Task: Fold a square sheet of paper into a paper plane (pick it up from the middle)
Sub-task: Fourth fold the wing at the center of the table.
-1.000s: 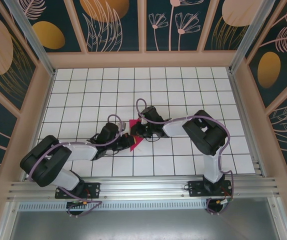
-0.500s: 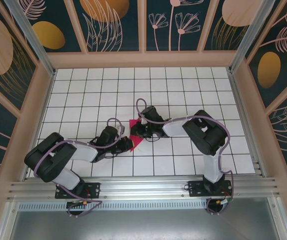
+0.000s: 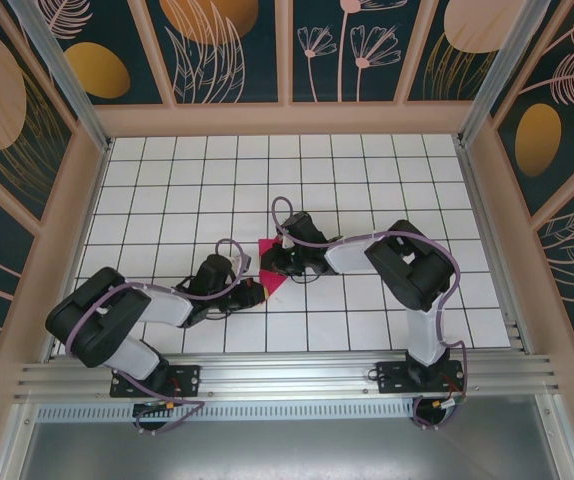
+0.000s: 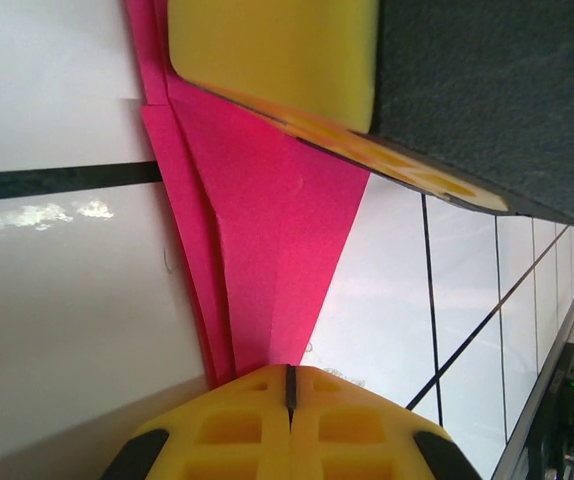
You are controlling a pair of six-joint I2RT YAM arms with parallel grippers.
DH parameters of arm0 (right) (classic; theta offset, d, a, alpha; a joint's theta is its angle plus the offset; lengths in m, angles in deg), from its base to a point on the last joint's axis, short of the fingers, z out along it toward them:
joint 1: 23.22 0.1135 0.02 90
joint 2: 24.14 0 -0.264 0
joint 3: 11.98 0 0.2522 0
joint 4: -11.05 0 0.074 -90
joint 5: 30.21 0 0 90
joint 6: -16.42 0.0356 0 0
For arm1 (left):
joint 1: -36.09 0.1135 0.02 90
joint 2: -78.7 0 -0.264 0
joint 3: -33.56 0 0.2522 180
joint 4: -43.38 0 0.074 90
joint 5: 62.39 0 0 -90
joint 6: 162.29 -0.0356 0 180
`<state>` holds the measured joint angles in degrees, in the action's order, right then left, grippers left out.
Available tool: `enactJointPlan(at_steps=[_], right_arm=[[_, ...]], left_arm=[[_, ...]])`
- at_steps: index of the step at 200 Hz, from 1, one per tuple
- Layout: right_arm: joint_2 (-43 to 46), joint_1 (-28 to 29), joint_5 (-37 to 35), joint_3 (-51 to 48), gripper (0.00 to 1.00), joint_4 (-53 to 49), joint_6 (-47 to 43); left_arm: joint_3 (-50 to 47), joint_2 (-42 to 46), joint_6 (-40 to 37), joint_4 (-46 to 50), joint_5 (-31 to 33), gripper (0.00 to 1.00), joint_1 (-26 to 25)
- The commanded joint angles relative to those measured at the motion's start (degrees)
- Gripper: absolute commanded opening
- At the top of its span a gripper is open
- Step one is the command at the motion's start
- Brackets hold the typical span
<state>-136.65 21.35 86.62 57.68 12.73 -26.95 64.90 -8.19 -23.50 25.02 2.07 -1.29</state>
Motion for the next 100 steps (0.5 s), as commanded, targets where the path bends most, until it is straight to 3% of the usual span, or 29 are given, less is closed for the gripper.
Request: enactJointPlan(at_steps=[1,100], right_arm=[[-3.2,0.0,-5.1,0.1,0.18,-4.4,-0.6],[-3.5,0.1,-5.2,0.8,0.18,-5.0,-0.7]], left_arm=[[-1.1,0.9,-4.9,17.0,-0.9,0.02,-0.4],[-2.3,7.6,-6.4,23.1,-1.4,0.02,-0.5]])
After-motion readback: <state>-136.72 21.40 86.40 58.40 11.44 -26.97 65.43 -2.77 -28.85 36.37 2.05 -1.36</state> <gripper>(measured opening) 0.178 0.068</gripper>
